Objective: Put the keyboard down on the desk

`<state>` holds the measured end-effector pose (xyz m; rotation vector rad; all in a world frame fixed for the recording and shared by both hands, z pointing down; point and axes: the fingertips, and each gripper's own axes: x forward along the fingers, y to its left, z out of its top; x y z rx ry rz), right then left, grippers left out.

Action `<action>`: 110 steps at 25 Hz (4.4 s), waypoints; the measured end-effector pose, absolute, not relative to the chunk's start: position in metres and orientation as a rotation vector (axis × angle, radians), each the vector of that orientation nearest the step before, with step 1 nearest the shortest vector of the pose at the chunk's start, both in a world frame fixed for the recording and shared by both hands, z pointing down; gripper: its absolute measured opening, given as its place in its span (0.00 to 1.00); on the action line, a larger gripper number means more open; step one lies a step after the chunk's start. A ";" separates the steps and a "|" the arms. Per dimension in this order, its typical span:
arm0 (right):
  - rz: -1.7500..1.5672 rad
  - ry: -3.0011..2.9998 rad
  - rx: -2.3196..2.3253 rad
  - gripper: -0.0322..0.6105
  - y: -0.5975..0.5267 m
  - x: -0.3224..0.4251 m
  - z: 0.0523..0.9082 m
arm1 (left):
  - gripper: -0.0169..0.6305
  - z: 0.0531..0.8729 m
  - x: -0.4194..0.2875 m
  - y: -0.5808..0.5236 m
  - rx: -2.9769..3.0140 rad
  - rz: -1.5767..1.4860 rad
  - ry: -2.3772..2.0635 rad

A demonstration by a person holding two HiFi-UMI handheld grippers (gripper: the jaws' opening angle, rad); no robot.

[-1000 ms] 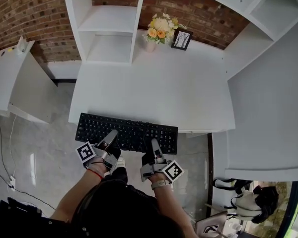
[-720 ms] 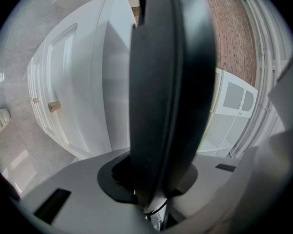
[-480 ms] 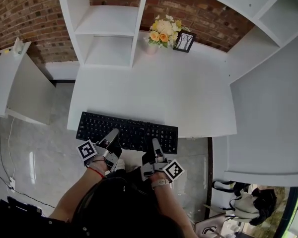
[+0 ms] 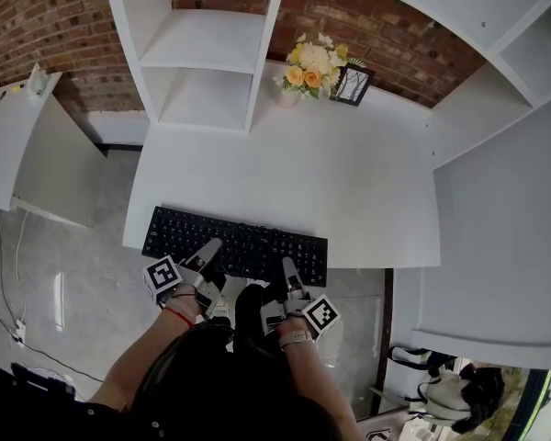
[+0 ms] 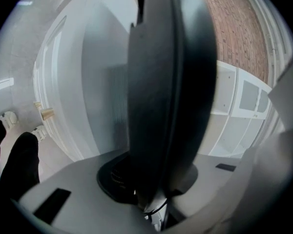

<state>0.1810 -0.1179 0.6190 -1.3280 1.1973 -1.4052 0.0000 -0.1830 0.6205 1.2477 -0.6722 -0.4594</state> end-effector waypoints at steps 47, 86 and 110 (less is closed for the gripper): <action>-1.524 1.031 -1.326 0.17 -0.252 0.237 0.628 | 0.26 0.615 0.054 -0.302 1.118 -0.536 -0.606; -1.748 1.325 -1.347 0.40 -0.255 0.233 0.618 | 0.01 0.624 0.079 -0.229 2.009 0.517 -0.641; -1.873 1.776 -1.367 0.23 -0.208 0.191 0.631 | 0.01 0.639 0.076 -0.219 1.927 0.682 -0.628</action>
